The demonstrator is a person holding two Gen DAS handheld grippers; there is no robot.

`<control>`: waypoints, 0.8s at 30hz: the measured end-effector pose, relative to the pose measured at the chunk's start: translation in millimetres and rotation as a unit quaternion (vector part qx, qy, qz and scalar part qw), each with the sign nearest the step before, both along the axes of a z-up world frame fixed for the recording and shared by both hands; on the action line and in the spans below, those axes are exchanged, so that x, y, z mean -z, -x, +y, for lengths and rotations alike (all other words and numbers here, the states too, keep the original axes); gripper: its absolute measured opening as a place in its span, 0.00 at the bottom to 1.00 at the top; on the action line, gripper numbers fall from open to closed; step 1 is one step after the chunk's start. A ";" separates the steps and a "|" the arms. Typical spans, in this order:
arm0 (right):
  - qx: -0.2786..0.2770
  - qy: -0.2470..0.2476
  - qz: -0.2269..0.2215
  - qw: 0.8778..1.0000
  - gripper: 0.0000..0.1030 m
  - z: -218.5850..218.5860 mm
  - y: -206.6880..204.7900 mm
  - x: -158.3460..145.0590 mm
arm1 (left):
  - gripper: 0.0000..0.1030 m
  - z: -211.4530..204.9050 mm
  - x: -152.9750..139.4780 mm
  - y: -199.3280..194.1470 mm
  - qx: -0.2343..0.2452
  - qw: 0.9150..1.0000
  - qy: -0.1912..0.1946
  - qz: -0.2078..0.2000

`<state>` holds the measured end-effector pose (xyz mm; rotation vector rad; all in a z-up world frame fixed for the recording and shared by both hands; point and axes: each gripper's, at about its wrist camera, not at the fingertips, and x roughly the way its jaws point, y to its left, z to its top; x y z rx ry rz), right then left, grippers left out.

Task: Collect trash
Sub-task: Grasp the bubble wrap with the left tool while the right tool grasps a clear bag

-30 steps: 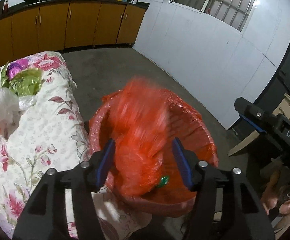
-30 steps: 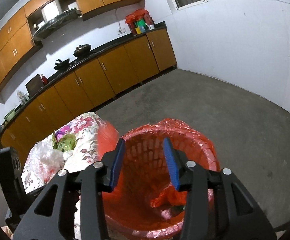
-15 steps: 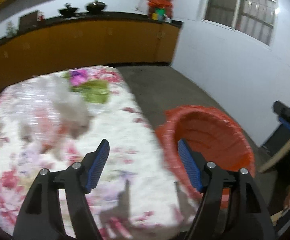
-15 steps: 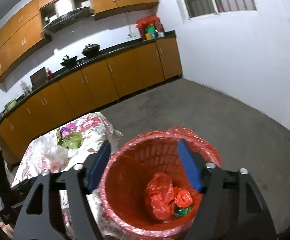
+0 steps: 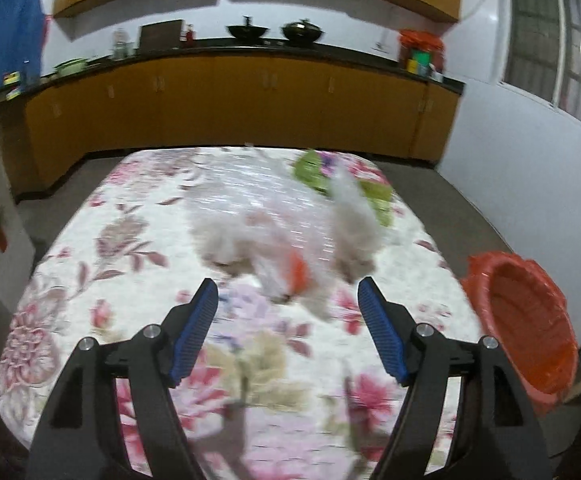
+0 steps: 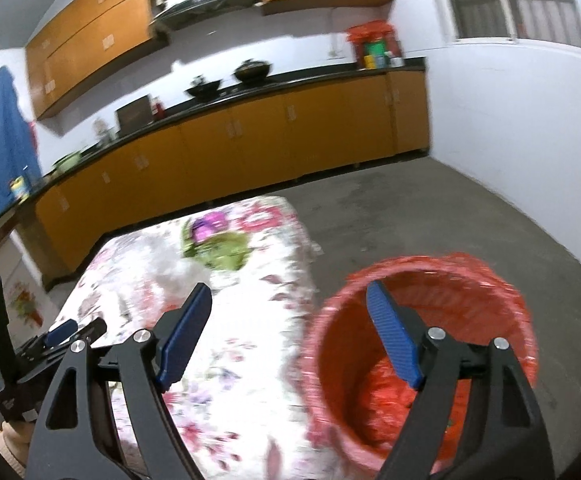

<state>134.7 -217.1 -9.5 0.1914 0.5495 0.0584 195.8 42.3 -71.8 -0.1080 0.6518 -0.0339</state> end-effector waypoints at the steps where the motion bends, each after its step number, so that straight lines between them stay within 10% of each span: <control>1: -0.016 0.000 0.004 1.000 0.75 11.7 -8.1 0.8 | 0.69 6.4 -0.9 0.7 -0.008 1.000 0.001 -0.002; 21: -0.099 0.066 0.047 0.992 0.64 158.9 -139.9 57.8 | 0.69 91.9 3.3 -8.3 -0.087 0.996 0.022 -0.017; 24: -0.099 0.070 0.081 0.989 0.35 155.1 -158.6 72.1 | 0.69 90.8 6.0 -14.4 -0.079 0.996 0.029 -0.014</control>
